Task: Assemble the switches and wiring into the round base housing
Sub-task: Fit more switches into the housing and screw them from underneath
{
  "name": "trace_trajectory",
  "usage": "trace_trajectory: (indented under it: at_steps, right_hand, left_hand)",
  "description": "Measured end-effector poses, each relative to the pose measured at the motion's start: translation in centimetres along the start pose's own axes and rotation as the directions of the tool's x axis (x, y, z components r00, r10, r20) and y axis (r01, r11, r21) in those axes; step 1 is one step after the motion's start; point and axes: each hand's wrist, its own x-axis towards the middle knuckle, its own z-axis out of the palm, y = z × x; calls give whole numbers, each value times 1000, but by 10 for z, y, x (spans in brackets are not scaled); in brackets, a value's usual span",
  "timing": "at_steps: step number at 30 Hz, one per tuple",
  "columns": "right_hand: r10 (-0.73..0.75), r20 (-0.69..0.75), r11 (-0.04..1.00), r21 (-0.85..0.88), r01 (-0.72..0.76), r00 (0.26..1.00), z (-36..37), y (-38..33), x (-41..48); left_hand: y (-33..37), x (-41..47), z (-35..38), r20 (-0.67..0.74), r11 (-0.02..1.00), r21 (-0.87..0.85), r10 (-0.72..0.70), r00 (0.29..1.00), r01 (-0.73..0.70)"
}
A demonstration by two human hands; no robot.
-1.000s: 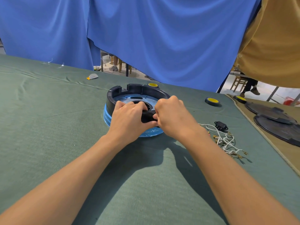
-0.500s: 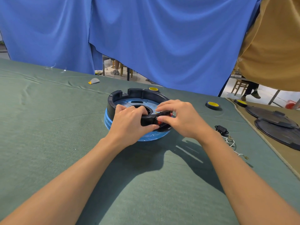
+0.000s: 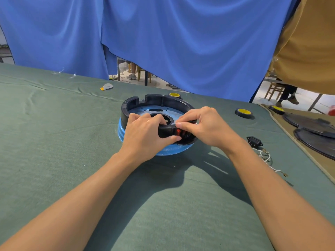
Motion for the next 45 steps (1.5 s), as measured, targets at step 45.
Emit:
trace_trajectory:
  at_steps: [45]
  right_hand:
    - [83, -187, 950, -281, -135, 979, 15, 15, -26]
  left_hand:
    - [-4, 4, -14, -47, 993, -79, 79, 996, -82]
